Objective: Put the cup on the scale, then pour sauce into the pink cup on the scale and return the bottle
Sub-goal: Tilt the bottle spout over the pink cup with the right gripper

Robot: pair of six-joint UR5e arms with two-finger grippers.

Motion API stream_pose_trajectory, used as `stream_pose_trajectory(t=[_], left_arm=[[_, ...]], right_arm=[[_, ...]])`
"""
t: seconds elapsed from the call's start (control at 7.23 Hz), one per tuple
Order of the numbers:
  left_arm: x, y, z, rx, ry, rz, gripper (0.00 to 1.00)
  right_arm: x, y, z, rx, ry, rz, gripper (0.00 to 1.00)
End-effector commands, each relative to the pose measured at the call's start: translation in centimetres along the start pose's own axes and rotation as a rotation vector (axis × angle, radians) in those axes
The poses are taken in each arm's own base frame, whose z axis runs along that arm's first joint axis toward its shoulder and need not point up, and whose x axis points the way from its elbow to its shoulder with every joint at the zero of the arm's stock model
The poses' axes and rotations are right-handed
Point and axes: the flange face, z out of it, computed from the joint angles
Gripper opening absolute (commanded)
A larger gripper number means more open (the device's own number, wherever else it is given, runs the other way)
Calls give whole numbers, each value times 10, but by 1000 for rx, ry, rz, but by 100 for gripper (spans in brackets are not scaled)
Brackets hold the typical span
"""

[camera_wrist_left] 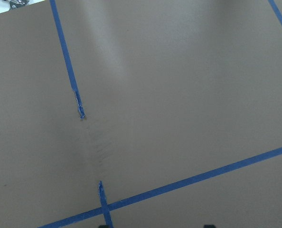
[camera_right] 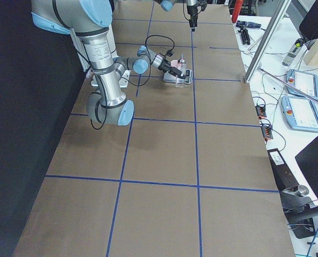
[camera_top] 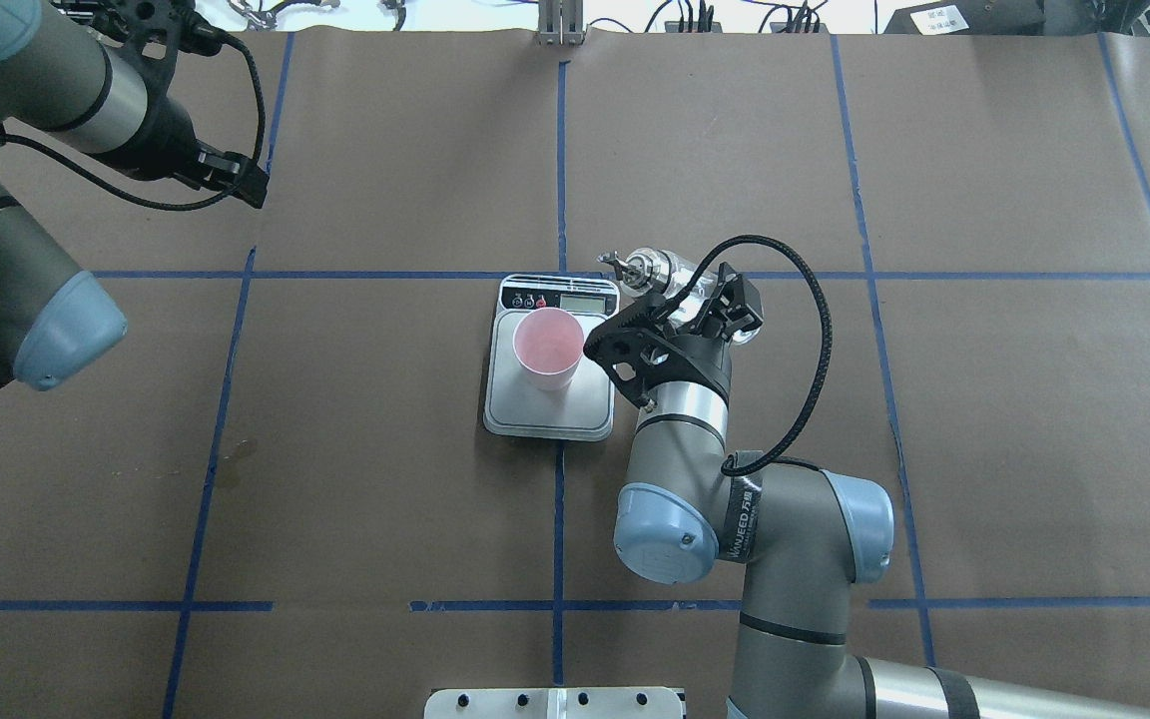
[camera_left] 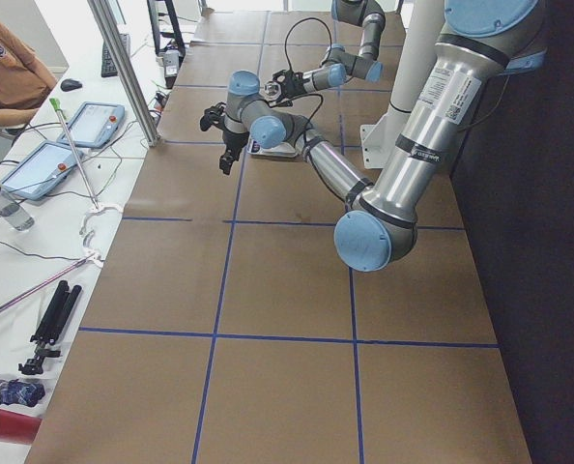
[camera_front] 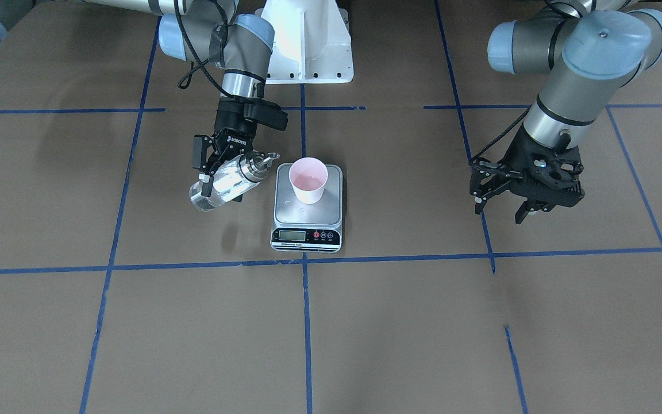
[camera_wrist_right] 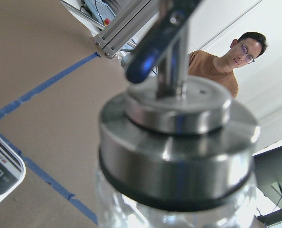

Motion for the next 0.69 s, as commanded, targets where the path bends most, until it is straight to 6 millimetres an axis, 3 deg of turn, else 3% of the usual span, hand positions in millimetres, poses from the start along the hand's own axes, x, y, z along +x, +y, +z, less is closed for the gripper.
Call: stream_pose_trajectory(t=[0.0, 0.28, 0.55], left_arm=[[-1, 4, -1, 0, 0, 1, 73], [-1, 4, -2, 1, 1, 2, 73], [-1, 4, -2, 1, 1, 2, 73]], right_arm=[[-6, 11, -4, 33, 82, -147, 0], [-20, 23, -5, 66, 121, -224, 0], [-21, 23, -4, 75, 141, -309, 0]])
